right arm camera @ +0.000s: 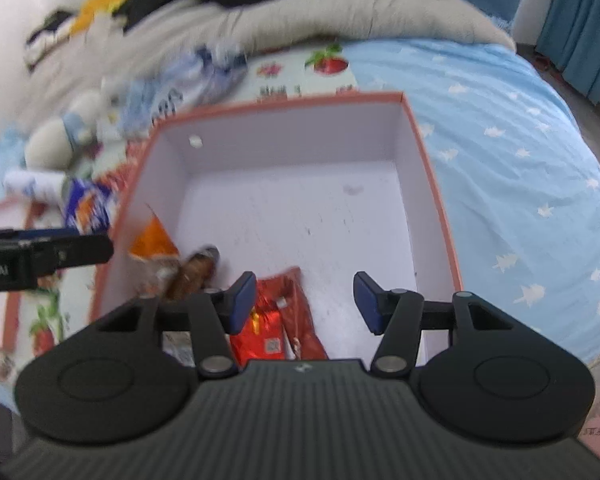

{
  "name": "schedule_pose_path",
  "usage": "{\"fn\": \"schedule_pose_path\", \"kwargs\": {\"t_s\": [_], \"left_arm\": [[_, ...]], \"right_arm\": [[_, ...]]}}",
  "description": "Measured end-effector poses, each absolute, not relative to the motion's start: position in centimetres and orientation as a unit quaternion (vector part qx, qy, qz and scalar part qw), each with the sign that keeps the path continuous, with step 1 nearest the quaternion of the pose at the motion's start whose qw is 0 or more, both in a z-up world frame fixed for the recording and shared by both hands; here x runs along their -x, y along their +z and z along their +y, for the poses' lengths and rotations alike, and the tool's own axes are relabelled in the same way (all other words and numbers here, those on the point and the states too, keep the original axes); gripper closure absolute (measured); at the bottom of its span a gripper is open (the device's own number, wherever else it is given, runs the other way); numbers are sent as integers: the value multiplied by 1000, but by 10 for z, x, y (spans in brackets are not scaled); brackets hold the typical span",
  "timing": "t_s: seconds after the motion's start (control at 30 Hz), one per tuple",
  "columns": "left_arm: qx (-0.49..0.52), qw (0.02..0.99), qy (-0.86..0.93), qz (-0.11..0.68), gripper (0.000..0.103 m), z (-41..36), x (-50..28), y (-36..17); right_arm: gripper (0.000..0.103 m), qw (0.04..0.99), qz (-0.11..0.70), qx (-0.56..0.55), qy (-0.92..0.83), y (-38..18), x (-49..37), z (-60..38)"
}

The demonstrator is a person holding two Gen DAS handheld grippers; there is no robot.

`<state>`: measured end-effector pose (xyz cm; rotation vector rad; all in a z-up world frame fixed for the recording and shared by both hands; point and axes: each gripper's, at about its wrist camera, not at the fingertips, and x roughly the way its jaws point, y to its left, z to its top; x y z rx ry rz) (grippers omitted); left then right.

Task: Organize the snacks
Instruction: 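Carry both snacks over the deep pink box and open both tools to release them, then withdraw both open tools from the deep pink box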

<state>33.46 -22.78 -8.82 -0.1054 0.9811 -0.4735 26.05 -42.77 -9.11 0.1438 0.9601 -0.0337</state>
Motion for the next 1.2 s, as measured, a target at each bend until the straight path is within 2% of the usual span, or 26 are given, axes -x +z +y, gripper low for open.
{"fn": "schedule_pose_path", "kwargs": {"t_s": [0.17,0.33,0.5,0.9,1.2], "left_arm": [[33,874,-223,431,33,-208,-308,-65],[38,890,-220,397,33,-186,-281,-46],[46,902,-210,375,33,-166,-258,-36],[33,922,-163,348,33,-118,-210,-48],[42,927,-123,352,33,-69,-175,-68]], "right_arm": [[47,905,408,-118,11,-68,-240,-423],[47,924,376,-62,8,-54,-224,-397],[47,937,340,-80,13,-47,-201,-385],[47,949,282,-139,9,-54,-147,-347],[47,955,276,-109,29,-61,-120,-299]]}}
